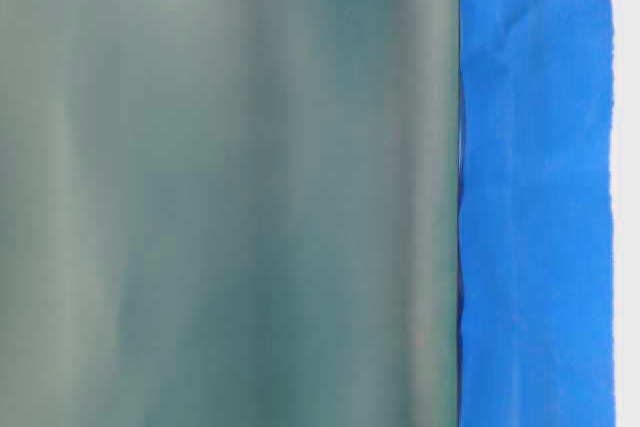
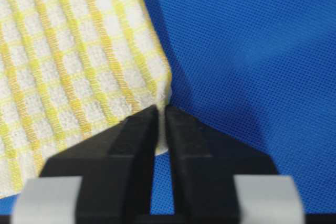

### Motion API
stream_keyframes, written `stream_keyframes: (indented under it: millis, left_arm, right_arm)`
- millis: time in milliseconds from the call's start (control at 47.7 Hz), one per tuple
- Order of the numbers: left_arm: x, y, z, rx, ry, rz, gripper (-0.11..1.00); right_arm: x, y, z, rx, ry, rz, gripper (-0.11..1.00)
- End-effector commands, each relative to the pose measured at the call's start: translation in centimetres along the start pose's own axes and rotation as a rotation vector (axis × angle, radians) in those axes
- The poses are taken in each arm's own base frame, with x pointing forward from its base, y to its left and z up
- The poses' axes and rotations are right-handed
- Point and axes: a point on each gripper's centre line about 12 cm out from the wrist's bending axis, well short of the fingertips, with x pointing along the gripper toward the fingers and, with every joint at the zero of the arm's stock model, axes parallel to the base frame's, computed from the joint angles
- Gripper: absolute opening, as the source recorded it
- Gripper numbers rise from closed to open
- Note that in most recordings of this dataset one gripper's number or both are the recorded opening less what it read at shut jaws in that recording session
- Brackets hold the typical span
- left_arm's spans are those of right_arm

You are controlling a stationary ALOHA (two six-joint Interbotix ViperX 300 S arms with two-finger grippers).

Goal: Fold the yellow towel.
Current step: 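Grasp both ends of the folded strip with left and right grippers, then lift the strip and rotate it vertical, right gripper moving to top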

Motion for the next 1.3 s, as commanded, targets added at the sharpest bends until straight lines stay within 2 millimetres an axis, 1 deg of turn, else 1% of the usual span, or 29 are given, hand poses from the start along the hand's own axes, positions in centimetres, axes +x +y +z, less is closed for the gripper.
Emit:
stream_keyframes:
  millis: [0,314,440,545,733,880,1048,1278]
  left_arm:
    - [-0.3,-0.1,-0.5,0.010,0.040,0.000,0.01]
    - [-2.5,0.0,1.3,0.006,-0.030,-0.005,0.02]
    - [-3.6,0.2,2.7,-0.010,-0.073,-0.001,0.02]
    - [-4.6,0.2,4.1,-0.013,-0.100,-0.004,0.02]
    - [-6.7,-0.2,6.6,-0.012,-0.152,-0.013,0.02]
    - [-8.1,-0.3,7.7,-0.013,-0.193,-0.019,0.02]
    - [-9.3,-0.4,8.3,-0.012,-0.237,-0.025,0.02]
    - [-9.5,-0.4,8.2,-0.026,-0.244,-0.029,0.02]
  right_arm:
    - [-0.1,0.1,0.5,0.000,-0.019,0.004,0.03]
    - [-0.4,-0.1,0.9,0.018,-0.035,0.002,0.03]
    - [-1.1,-0.4,1.6,0.037,-0.065,0.003,0.03]
    - [-2.3,-0.4,2.3,0.042,-0.101,0.016,0.03]
    - [-5.3,-0.1,3.9,0.046,-0.183,0.055,0.03]
    - [-7.7,0.1,4.6,0.033,-0.248,0.084,0.03]
    - [-9.3,0.4,4.8,0.027,-0.282,0.107,0.03]
    - [-9.3,0.1,5.2,0.037,-0.294,0.098,0.03]
